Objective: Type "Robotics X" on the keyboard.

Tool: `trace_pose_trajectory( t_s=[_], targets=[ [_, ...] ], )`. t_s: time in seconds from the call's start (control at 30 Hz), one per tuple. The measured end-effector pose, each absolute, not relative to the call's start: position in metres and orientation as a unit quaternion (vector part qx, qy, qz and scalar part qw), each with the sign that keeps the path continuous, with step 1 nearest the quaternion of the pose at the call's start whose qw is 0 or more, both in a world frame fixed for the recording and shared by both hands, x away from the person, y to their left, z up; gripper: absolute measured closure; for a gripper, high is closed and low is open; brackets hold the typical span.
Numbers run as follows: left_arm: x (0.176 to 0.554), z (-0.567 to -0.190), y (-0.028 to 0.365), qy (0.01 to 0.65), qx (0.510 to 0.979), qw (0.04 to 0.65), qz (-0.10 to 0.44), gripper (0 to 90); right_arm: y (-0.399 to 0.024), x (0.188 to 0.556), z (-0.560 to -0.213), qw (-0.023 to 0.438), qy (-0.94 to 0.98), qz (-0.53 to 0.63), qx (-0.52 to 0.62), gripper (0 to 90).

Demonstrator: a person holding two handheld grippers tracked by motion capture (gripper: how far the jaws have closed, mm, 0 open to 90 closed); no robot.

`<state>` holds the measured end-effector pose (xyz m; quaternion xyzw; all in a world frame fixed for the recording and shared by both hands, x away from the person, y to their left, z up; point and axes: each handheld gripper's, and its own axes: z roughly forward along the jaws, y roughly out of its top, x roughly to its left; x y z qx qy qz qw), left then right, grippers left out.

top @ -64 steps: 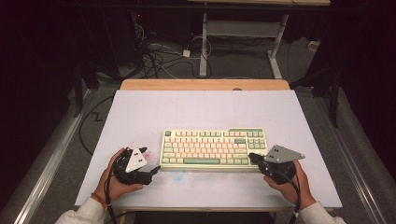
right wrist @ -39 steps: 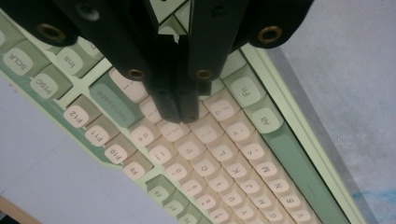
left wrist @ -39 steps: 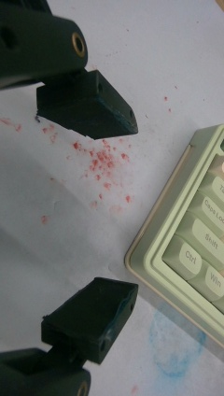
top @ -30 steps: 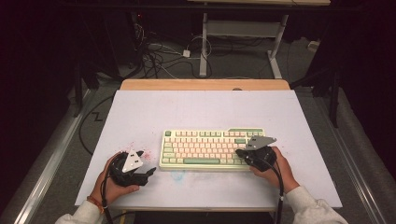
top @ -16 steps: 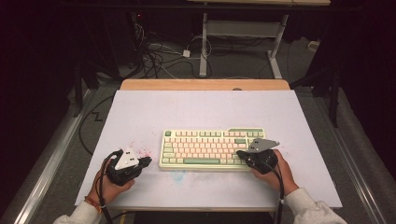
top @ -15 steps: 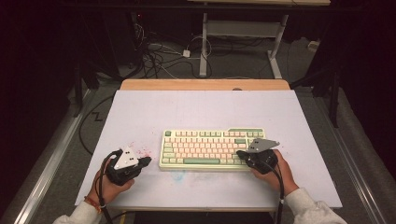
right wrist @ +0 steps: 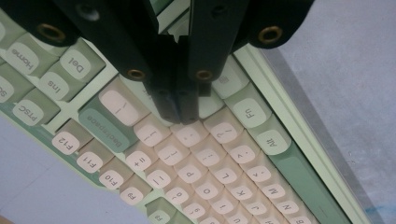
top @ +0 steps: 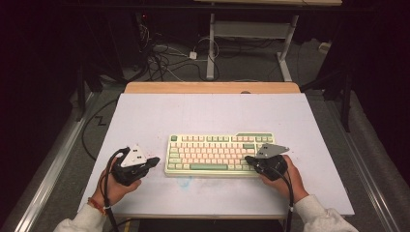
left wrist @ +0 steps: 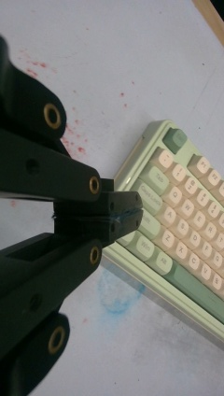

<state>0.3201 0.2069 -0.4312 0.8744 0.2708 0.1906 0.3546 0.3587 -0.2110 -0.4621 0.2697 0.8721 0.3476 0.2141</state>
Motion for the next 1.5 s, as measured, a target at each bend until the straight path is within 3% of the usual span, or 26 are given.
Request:
trace_pose_trajectory(
  t_s=[0.5,1.5],
  targets=[
    [0.344,-0.427,0.161,0.23,0.892,0.343,0.182,87.5,-0.21,0.358,-0.462,0.219,0.872,0.346,0.268,90.0],
    [0.37,-0.446,0.117,0.199,0.92,0.303,0.149,87.5,-0.21,0.358,-0.463,0.22,0.872,0.346,0.267,90.0]
  ],
)
